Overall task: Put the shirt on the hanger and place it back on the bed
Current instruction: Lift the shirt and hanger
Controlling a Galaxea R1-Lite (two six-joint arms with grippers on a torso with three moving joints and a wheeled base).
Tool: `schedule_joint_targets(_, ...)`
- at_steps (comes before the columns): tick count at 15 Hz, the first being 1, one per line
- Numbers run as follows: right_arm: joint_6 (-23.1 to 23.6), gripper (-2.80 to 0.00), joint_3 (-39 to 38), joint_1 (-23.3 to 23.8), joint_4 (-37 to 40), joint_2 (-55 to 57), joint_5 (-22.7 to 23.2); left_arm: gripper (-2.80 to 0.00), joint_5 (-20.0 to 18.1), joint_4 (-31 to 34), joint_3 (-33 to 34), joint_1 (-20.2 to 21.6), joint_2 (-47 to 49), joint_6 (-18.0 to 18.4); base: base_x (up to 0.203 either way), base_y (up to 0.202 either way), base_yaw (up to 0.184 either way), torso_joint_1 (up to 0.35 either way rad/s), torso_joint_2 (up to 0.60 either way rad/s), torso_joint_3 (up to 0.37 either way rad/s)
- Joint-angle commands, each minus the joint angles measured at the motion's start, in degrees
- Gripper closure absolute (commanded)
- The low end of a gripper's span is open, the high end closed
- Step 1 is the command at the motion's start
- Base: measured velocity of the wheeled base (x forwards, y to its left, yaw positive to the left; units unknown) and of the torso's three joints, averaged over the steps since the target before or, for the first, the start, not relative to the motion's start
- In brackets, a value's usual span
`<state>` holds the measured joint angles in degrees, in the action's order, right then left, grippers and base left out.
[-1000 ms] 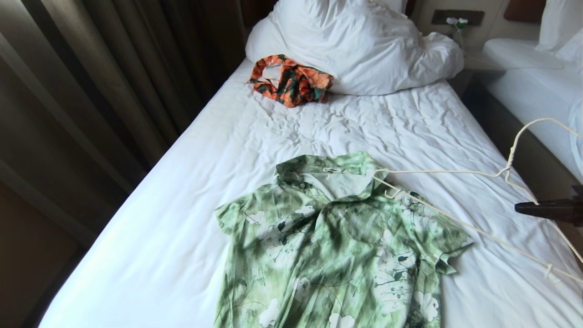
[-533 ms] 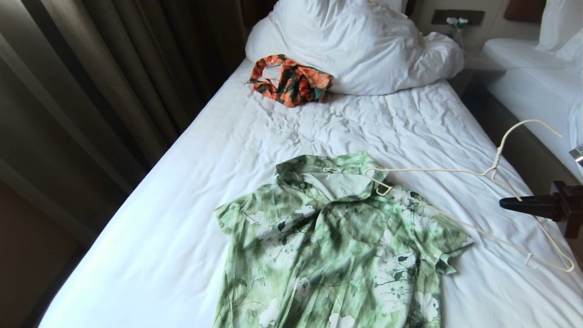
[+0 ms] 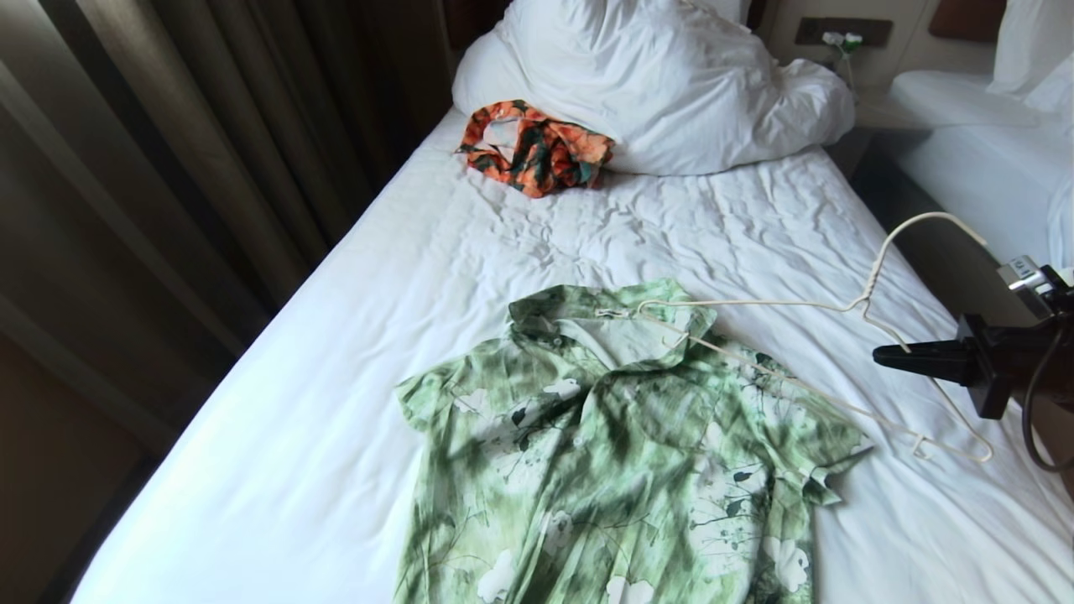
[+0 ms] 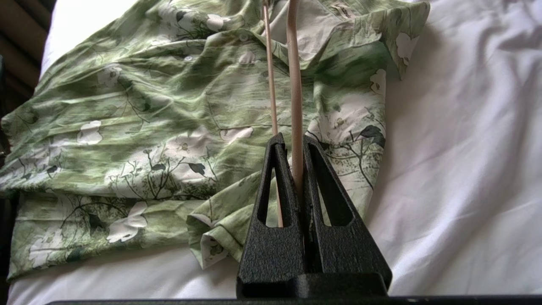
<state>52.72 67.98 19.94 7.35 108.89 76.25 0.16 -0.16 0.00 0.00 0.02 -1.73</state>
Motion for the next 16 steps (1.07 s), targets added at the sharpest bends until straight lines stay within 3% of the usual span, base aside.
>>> schedule_joint_targets(1, -0.27, 0.0, 0.55, -0.17, -0.06, 0.56, 1.33, 0.0, 0.02, -0.03, 0.0, 0.0, -0.02, -0.02, 0.0, 0.0, 0.0, 0.0, 0.0, 0.0)
schedule_joint_targets(4, -2.57, 0.0, 1.78, -0.09, -0.06, -1.56, 2.75, 0.0, 0.02, -0.02, 0.0, 0.0, -0.02, -0.02, 0.0, 0.0, 0.0, 0.0, 0.0, 0.0)
schedule_joint_targets(9, -5.99, 0.0, 1.46, -0.13, 0.37, -4.19, 10.29, 0.0, -0.07, -0.1, 0.0, 0.0, -0.02, 0.42, 0.0, 0.0, 0.0, 0.0, 0.0, 0.0)
schedule_joint_targets(16, -6.32, 0.0, 0.57, 0.01, 3.68, -6.23, 11.41, 0.0, -0.07, -0.12, -0.05, -0.18, -0.02, 0.5, 0.0, 0.0, 0.0, 0.0, 0.0, 0.0)
